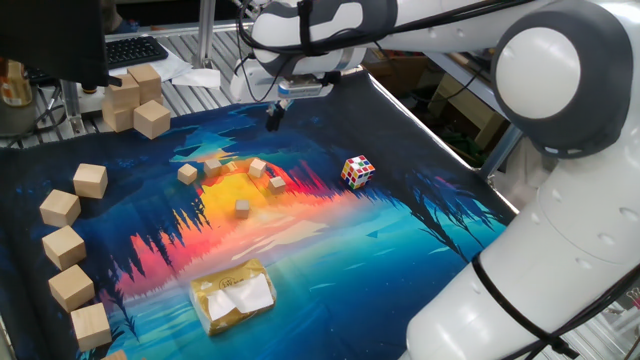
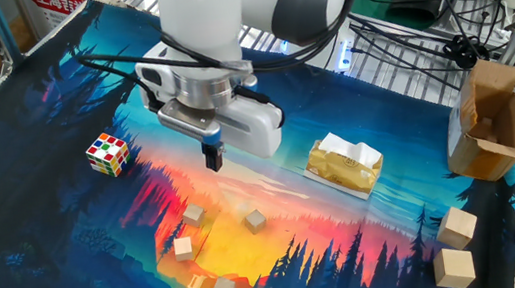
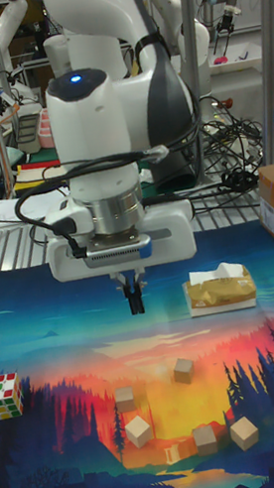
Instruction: Stack the blocks in a vertical line of five
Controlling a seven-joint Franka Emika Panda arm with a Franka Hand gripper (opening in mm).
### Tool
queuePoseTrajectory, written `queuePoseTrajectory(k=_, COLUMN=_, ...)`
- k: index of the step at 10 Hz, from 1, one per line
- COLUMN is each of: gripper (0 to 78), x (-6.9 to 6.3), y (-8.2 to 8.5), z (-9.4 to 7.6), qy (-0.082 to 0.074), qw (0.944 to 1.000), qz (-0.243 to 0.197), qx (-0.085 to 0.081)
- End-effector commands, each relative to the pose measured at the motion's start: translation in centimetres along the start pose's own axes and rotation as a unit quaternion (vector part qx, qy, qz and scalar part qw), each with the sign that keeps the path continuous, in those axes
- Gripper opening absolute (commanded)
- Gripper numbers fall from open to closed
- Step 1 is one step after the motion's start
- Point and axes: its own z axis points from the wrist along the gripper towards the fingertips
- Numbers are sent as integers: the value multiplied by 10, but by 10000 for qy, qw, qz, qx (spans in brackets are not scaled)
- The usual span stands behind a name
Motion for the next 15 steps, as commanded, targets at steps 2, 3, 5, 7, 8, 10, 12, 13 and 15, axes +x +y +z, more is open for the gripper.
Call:
queuePoseTrajectory(k=2, gripper=0, x=-1, y=0, z=-1, qy=98, qw=9994, qz=316, qx=-72)
queuePoseTrajectory(k=3, gripper=0, x=-1, y=0, z=-1, qy=95, qw=9993, qz=346, qx=-68)
queuePoseTrajectory(k=5, gripper=0, x=-1, y=0, z=-1, qy=125, qw=9978, qz=651, qx=-81)
queuePoseTrajectory(k=7, gripper=0, x=-1, y=0, z=-1, qy=161, qw=9974, qz=669, qx=-190)
queuePoseTrajectory(k=8, gripper=0, x=-1, y=0, z=-1, qy=168, qw=9974, qz=659, qx=-218)
queuePoseTrajectory(k=10, gripper=0, x=-1, y=2, z=1, qy=151, qw=9976, qz=644, qx=-204)
queuePoseTrajectory(k=12, gripper=0, x=-1, y=9, z=9, qy=147, qw=9976, qz=640, qx=-197)
queuePoseTrajectory(k=13, gripper=0, x=0, y=19, z=17, qy=116, qw=9975, qz=679, qx=-155)
queuePoseTrajectory(k=15, gripper=0, x=3, y=28, z=24, qy=140, qw=9977, qz=662, qx=-108)
